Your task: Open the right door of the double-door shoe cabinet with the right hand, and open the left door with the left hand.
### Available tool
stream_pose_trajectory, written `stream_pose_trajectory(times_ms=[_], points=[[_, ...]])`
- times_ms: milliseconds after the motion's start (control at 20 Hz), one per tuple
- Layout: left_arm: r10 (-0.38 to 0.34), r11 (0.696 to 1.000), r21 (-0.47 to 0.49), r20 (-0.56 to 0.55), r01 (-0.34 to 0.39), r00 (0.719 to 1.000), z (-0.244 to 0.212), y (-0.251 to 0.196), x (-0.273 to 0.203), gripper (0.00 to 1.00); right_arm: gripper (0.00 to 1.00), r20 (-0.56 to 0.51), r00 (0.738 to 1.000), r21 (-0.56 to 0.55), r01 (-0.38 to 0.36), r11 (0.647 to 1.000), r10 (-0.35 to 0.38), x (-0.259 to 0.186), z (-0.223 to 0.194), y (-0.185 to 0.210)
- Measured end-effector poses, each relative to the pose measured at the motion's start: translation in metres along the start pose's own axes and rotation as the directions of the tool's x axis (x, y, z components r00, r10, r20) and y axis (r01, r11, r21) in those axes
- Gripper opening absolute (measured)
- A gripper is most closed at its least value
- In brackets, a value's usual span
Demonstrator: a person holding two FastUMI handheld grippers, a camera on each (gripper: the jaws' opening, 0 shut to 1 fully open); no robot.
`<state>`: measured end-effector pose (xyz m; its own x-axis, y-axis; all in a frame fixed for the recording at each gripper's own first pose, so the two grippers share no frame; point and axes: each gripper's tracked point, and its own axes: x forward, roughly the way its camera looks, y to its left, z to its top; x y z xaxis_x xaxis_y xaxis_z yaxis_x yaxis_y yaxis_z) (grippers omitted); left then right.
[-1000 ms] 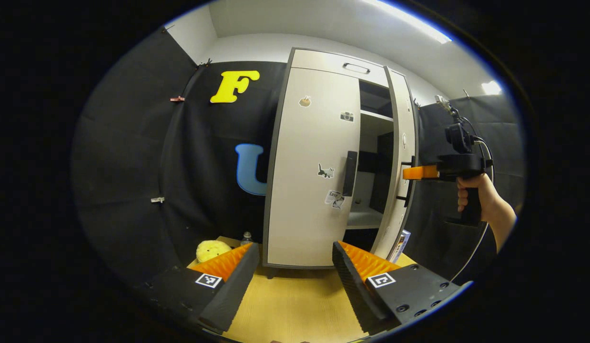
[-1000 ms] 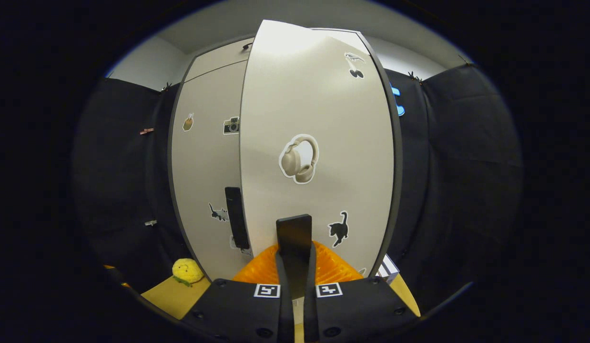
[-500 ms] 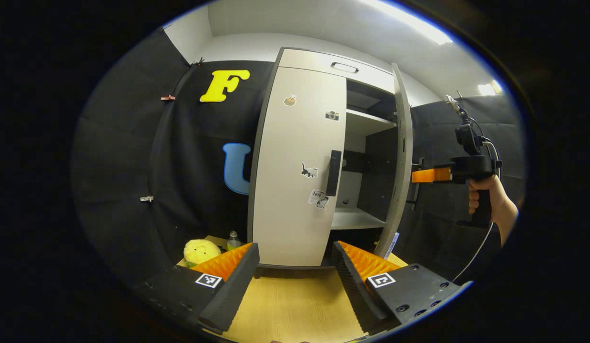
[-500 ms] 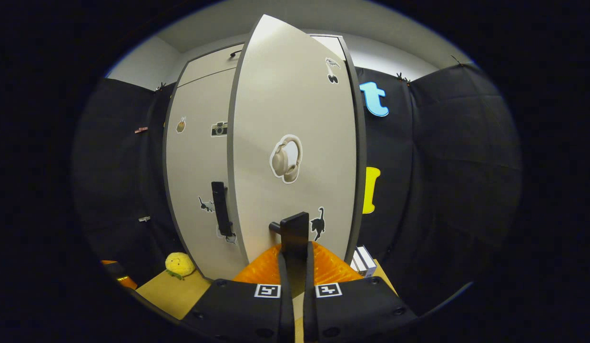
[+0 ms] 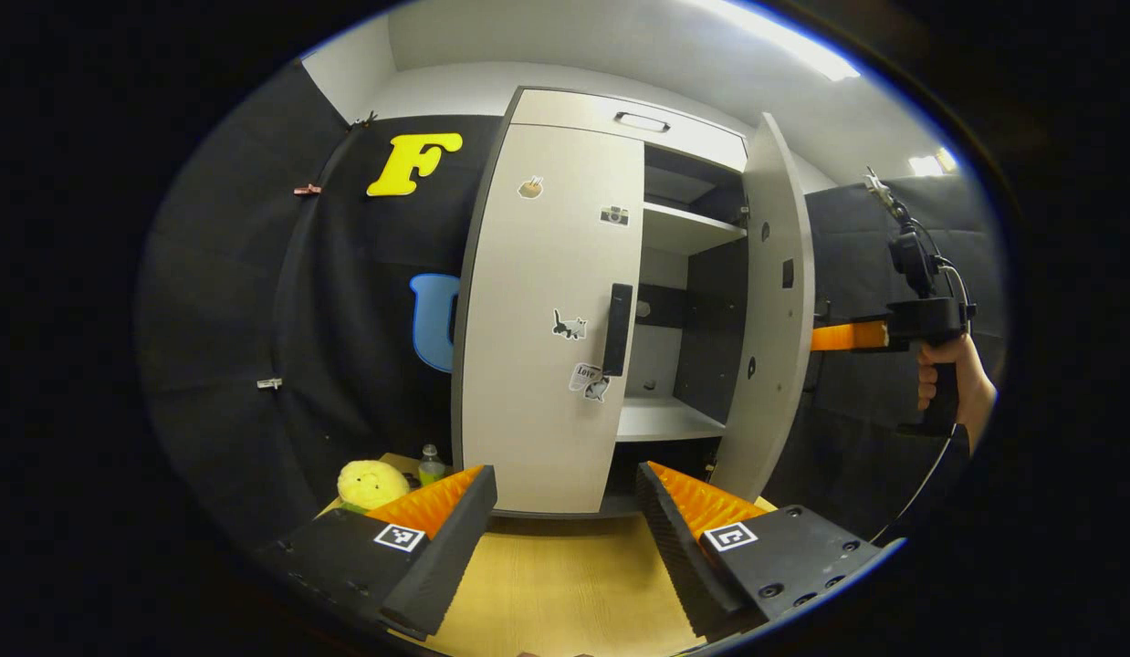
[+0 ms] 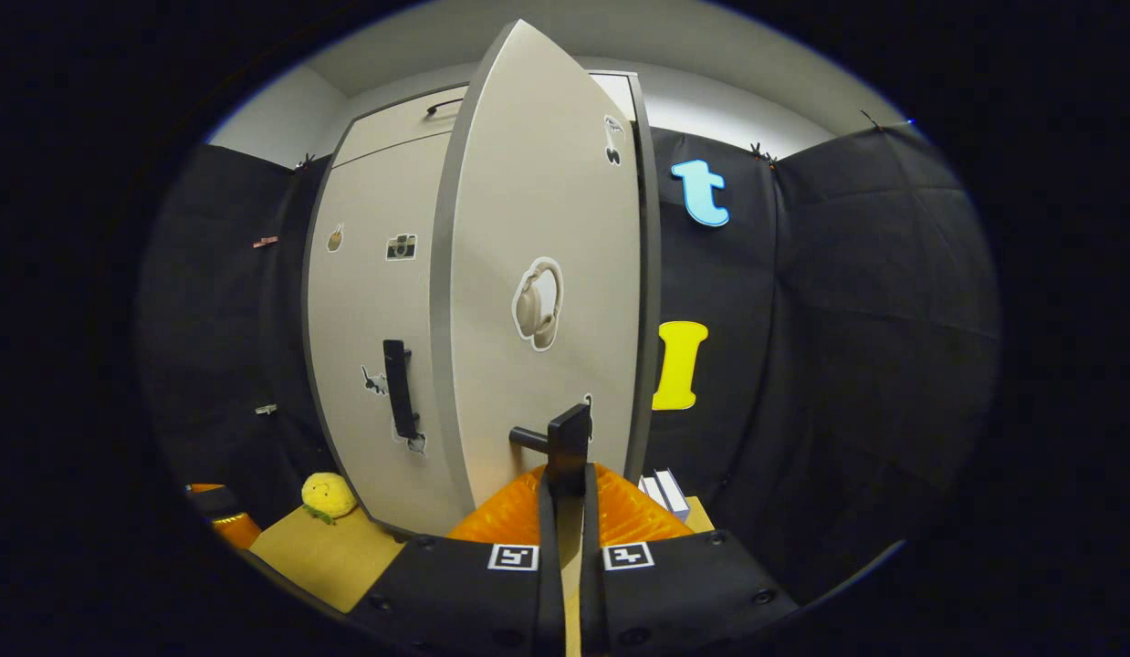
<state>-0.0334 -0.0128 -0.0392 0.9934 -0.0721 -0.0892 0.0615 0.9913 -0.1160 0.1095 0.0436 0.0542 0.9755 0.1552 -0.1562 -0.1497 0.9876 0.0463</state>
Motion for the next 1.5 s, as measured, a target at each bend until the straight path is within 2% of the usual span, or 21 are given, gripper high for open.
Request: stream_pose_trajectory(times_ms=[150,300,400,500,550,750,850,1050,1250,1300,1450,1500], points=[[-0.008,1.0,0.001,-0.006,0.008,1.0,-0.002,-0.012,0.008,0.95,0.1,-0.007,0.999,-0.013,0.051,0.999,-0.051,-0.002,-0.003,-0.024],[-0.014,1.0,0.009,-0.012,0.014,1.0,-0.004,-0.024,0.016,0.95,0.08,-0.028,0.992,-0.06,0.123,0.991,-0.125,-0.007,-0.011,-0.065],[-0.02,1.0,0.005,-0.014,0.02,1.0,-0.004,-0.03,0.022,0.95,0.05,-0.058,0.996,0.092,0.069,0.993,-0.064,-0.008,-0.015,-0.063],[-0.024,1.0,0.0,-0.019,0.024,1.0,-0.003,-0.035,0.027,0.95,0.06,-0.044,0.999,0.128,0.022,0.992,-0.017,-0.006,-0.015,-0.049],[-0.024,1.0,0.001,-0.021,0.024,0.999,-0.002,-0.036,0.029,0.95,0.1,-0.035,0.999,0.122,0.022,0.992,-0.018,-0.007,-0.016,-0.048],[-0.021,1.0,0.015,-0.022,0.021,1.0,0.003,-0.035,0.038,0.95,0.07,-0.024,0.999,0.125,0.03,0.992,-0.027,-0.016,-0.021,-0.056],[-0.02,1.0,0.023,-0.027,0.021,0.999,0.001,-0.033,0.041,0.95,0.1,-0.011,0.999,0.114,0.051,0.992,-0.05,-0.024,-0.024,-0.061],[-0.034,0.999,0.027,-0.048,0.035,0.998,-0.006,-0.029,0.047,0.95,0.06,0.035,0.993,0.082,0.106,0.991,-0.109,-0.046,-0.022,-0.07],[-0.075,0.997,0.025,-0.054,0.077,0.996,-0.009,-0.032,0.046,0.95,0.06,0.103,0.988,0.083,0.104,0.991,-0.112,-0.061,-0.016,-0.051],[-0.087,0.996,0.023,-0.053,0.088,0.995,-0.009,-0.033,0.044,0.95,0.11,0.119,0.987,0.083,0.1,0.992,-0.109,-0.065,-0.015,-0.043],[-0.126,0.992,0.008,-0.057,0.127,0.99,-0.013,-0.033,0.034,0.95,0.14,0.121,0.991,0.096,0.045,0.994,-0.056,-0.065,-0.019,-0.011],[-0.133,0.991,0.004,-0.058,0.134,0.989,-0.014,-0.03,0.029,0.95,0.21,0.104,0.994,0.094,0.034,0.995,-0.043,-0.068,-0.027,0.002]])
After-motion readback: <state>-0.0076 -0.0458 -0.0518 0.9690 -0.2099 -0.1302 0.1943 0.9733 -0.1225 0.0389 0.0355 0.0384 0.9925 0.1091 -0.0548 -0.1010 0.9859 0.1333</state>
